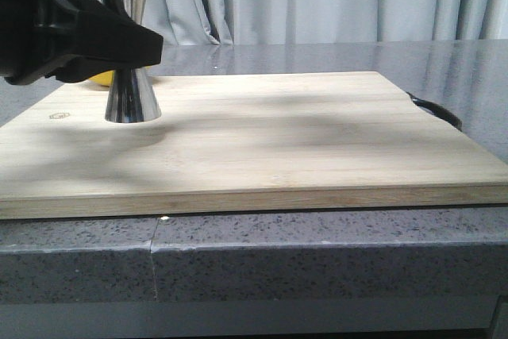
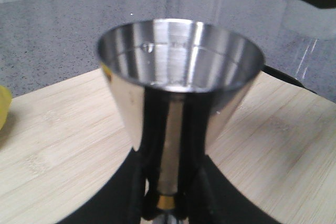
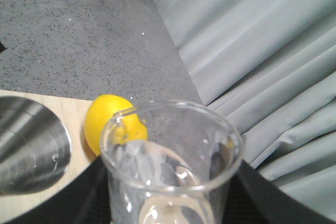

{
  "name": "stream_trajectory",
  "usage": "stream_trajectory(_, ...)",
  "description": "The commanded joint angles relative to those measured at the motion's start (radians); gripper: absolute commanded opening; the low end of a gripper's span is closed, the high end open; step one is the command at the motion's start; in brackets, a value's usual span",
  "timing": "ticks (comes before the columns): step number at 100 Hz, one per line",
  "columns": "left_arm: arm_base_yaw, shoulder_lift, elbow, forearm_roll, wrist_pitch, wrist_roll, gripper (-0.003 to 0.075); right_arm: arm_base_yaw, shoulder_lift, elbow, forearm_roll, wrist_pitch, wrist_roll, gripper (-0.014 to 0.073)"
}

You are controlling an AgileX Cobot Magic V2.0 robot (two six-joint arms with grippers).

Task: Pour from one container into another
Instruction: 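Lift the beaker with the right gripper over the held jigger, then tilt the beaker with the right gripper, pouring liquid into the jigger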

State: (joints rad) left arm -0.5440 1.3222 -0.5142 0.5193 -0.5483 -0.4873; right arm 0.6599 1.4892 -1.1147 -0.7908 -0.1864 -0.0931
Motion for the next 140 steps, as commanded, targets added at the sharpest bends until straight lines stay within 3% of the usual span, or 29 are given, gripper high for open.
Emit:
stream_trajectory(1, -0.008, -0.031, -0.026, -0.015, -0.079, -0.010, -0.0019, -0.007, -0.045, -0.036, -0.034, -0.067, -0.009, 0.0239)
stream_trajectory(72, -0.008, -0.031, -0.026, 0.027, -0.079, -0.044, -0.0019, -0.005, -0.045, -0.036, -0.273, -0.067, -0.009, 0.0239)
stream_trajectory(140, -0.008, -0.031, -0.026, 0.053, -0.085, -0.044, -0.0019, -0.005, -0.045, -0.036, -0.394, -0.067, -0.009, 0.0239)
